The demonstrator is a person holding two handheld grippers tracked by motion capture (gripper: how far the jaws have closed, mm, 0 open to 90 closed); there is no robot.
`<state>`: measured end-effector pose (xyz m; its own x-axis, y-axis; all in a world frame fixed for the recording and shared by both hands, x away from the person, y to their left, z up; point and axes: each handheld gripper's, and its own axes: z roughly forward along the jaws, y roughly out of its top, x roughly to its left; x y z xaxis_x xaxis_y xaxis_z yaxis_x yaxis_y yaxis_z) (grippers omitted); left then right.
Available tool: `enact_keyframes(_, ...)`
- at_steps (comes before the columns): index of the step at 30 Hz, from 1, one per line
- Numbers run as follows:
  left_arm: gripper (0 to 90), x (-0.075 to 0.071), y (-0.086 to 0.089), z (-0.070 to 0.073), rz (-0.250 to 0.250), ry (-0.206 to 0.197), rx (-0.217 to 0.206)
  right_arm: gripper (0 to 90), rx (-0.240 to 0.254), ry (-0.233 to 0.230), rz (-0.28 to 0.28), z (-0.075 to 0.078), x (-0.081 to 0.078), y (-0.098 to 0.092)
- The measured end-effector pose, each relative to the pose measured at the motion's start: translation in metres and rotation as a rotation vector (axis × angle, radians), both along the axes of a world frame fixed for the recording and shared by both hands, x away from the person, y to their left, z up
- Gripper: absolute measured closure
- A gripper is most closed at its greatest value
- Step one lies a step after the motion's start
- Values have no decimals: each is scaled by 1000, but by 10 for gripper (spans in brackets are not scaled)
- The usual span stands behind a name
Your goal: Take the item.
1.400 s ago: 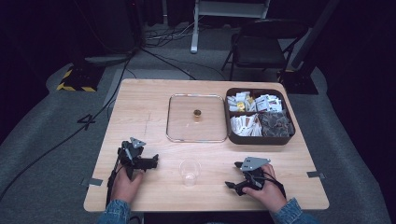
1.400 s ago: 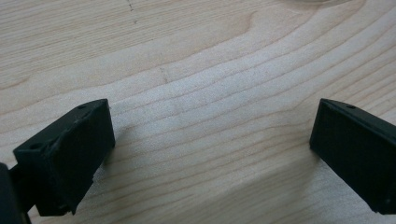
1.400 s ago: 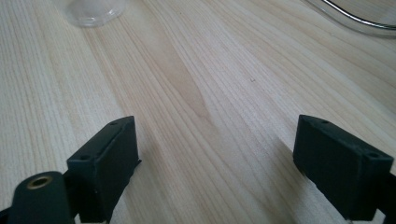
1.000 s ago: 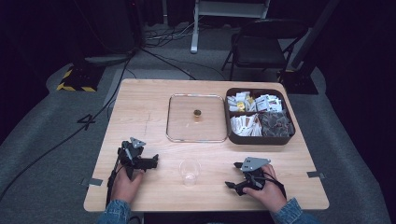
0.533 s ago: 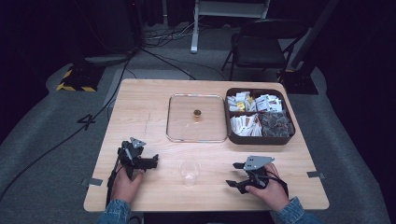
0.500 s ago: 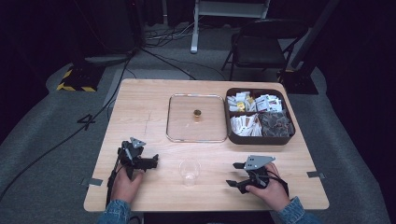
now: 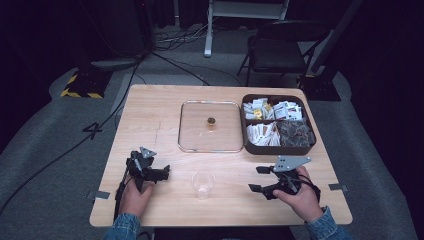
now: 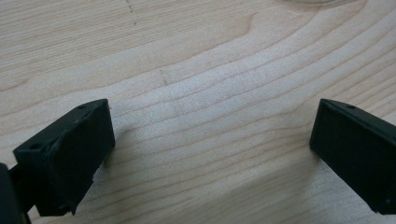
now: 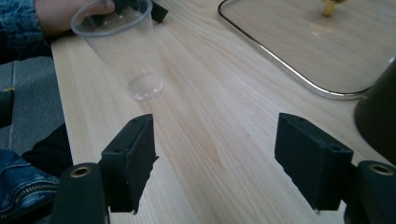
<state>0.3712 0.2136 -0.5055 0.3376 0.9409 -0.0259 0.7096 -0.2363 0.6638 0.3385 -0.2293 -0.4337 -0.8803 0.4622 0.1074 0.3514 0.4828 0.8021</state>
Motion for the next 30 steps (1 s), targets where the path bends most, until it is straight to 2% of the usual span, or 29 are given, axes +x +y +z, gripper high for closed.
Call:
enact_keyframes(6, 2, 0, 0, 0, -1, -1, -1, 282, 45, -22, -16, 18, 4, -12)
enact_keyframes(9, 2, 1, 0, 0, -2, -2, 0, 277, 52, -34, -18, 23, 5, -15)
enact_keyframes(19, 3, 1, -1, 0, 0, -1, 1, 235, 31, -67, -10, 39, 13, -24)
enact_keyframes(30, 3, 0, -1, 0, 1, -1, 1, 222, 50, -83, -39, 52, 27, -38)
